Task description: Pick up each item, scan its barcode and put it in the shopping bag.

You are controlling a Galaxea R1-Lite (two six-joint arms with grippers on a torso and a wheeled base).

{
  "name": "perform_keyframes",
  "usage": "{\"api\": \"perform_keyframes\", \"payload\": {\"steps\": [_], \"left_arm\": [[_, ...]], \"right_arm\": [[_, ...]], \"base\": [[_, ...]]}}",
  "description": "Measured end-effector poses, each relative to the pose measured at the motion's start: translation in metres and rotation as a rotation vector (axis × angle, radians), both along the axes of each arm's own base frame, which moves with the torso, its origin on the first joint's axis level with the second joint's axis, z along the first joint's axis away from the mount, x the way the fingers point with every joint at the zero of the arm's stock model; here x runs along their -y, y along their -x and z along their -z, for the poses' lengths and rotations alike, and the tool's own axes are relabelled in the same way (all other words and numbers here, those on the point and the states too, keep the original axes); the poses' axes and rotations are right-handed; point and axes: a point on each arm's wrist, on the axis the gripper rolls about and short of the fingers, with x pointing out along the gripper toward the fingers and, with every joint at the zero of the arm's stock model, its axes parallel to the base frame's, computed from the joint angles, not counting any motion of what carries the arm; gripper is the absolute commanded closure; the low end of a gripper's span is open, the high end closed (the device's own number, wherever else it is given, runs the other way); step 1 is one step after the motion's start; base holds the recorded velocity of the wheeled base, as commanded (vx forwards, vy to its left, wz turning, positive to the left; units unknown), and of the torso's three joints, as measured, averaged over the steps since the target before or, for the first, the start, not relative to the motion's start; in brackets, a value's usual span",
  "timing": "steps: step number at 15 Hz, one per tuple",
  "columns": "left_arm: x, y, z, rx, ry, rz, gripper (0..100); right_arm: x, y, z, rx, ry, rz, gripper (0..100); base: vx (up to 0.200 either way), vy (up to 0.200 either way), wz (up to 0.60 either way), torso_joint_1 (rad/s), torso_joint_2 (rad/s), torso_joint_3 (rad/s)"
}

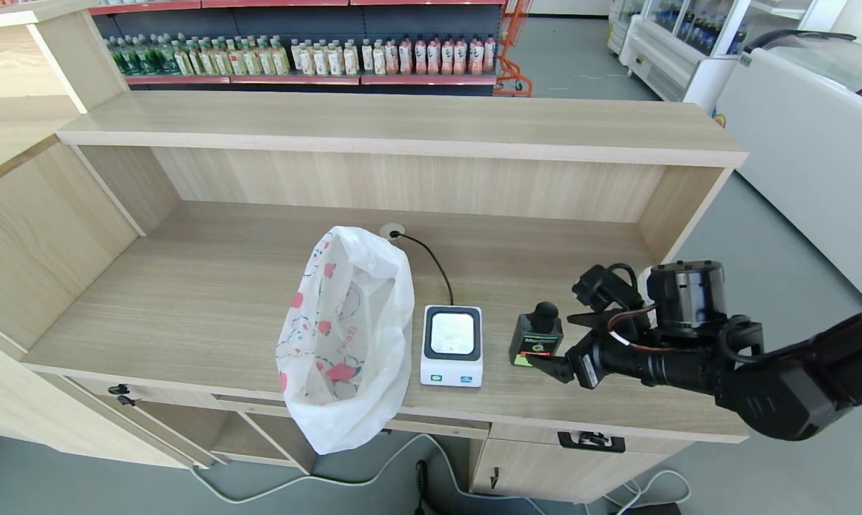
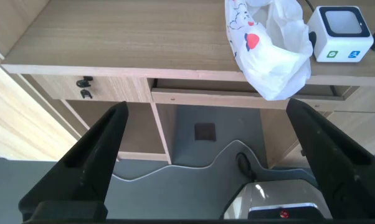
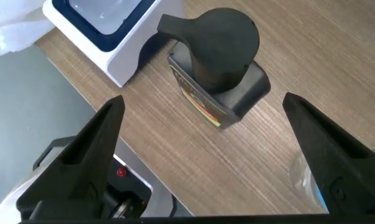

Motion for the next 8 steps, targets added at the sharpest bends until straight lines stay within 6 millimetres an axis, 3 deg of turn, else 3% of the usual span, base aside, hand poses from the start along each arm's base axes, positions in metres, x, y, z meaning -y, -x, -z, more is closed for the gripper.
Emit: {"api": "perform_keyframes", "payload": {"steps": [8], "left_arm": [[0.000, 0.000, 0.000, 0.000, 0.000, 0.000, 0]], "right_arm": [[-0.016, -0.038, 0.026, 0.057, -0.021, -0.064, 0]], "base": [[0.000, 0.000, 0.00, 0.000, 0.00, 0.000]]}}
